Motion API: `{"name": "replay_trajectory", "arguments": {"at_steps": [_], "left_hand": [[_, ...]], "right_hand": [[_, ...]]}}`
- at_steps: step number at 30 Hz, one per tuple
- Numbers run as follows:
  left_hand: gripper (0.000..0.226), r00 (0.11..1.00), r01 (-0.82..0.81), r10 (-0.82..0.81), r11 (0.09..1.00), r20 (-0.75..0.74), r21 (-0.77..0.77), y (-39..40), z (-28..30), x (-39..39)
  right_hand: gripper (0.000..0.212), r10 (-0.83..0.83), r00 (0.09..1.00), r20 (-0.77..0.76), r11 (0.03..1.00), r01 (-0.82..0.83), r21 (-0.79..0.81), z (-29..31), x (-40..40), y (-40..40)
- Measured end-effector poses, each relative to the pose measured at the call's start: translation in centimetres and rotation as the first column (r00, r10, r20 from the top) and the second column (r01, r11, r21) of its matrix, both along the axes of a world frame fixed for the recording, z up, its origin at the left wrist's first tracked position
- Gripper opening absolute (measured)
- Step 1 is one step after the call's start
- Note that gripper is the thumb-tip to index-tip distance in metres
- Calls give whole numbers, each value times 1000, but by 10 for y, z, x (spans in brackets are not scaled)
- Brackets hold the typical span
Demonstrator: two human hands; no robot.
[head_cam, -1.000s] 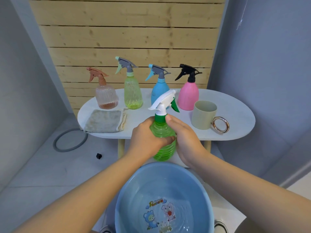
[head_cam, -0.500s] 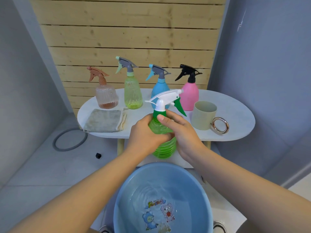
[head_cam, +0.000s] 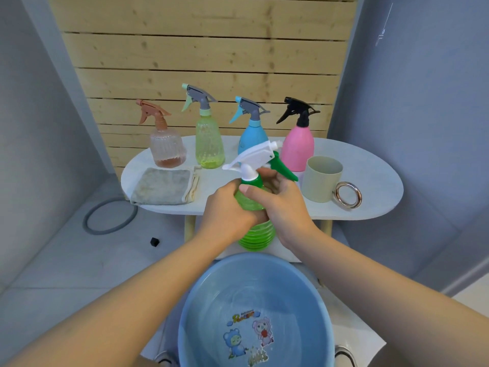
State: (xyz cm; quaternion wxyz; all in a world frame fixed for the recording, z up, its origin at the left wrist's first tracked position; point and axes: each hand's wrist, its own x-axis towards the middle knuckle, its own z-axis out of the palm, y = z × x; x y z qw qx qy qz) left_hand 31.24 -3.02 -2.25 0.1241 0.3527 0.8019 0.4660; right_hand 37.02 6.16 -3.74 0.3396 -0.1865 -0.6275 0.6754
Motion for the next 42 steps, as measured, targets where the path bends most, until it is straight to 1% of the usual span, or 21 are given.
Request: {"name": "replay_trajectory", "arguments": {"at_steps": [3,5,6,9,10,13,15,16,19,23,24,27,28,30,32,35,37,39,40,41,42], "left_hand": [[34,1000,7,-7,1000,-8,-12,1,-1,1],[31,1000,9,-9,1000,-10,-6,2,-1,1],[33,1000,9,-9,1000,-3,3,2,-1,0],[39,1000,-7,6,1000,10,16,2,-1,-2],[38,1000,-12,12,1000,12,26,1,-2,-4],[39,999,-26,24,998,47,58,1,-3,-8],[48,1000,-19,18,999,25,36,1,-3,-8],[52,1000,-7,7,1000,-4,11,2,-3,-8],[52,998,34,-35,999,-59,-28,2,-2,-6],[56,998,51,-52,999,-48,-18,3,-2,-6],[58,998,50,-50,999,-43,-12,2,-2,-5],[55,999,33,-33,999,-31,5,2,-1,-5],[55,999,30,-30,1000,-34,-1,2,0,-4],[59,998,39,-40,999,-47,-24,3,0,-2],[60,998,51,-52,998,-36,-30,4,0,1],[56,998,57,-57,998,20,16,5,-1,3],[53,998,41,-42,998,42,37,4,-1,1],[46,998,27,-30,998,49,52,4,0,-1],[43,998,32,-34,998,44,52,4,1,-1],[42,999,38,-40,998,37,49,4,1,0],[46,999,43,-44,998,30,43,4,1,1]], "right_hand": [[50,-63,998,5,998,63,15,-4,-2,-5],[55,-70,997,17,995,69,70,-5,0,-6],[53,-61,997,39,993,57,102,-5,2,-5],[27,51,996,71,986,-62,155,-2,8,-2],[22,82,993,80,980,-95,177,-2,10,0],[20,58,995,83,956,-80,282,0,10,3],[17,44,998,48,944,-58,325,-1,9,4],[18,43,999,31,947,-51,318,-2,9,5],[32,37,999,7,954,-37,298,-3,11,7],[42,76,995,67,942,-94,323,-1,11,9],[41,83,993,78,942,-104,319,0,11,9],[22,52,996,76,923,-77,378,2,12,11],[19,36,997,67,926,-58,373,2,12,11],[27,-7,999,53,940,-12,341,1,11,9],[34,-24,998,66,943,0,334,0,10,8],[40,56,993,101,947,-85,309,4,10,9],[34,111,990,92,939,-135,317,7,11,11],[22,78,993,85,927,-103,360,8,11,11],[21,51,996,77,929,-76,362,8,11,12],[27,26,997,74,931,-52,362,8,10,12],[33,12,996,88,933,-43,357,8,10,12]]}}
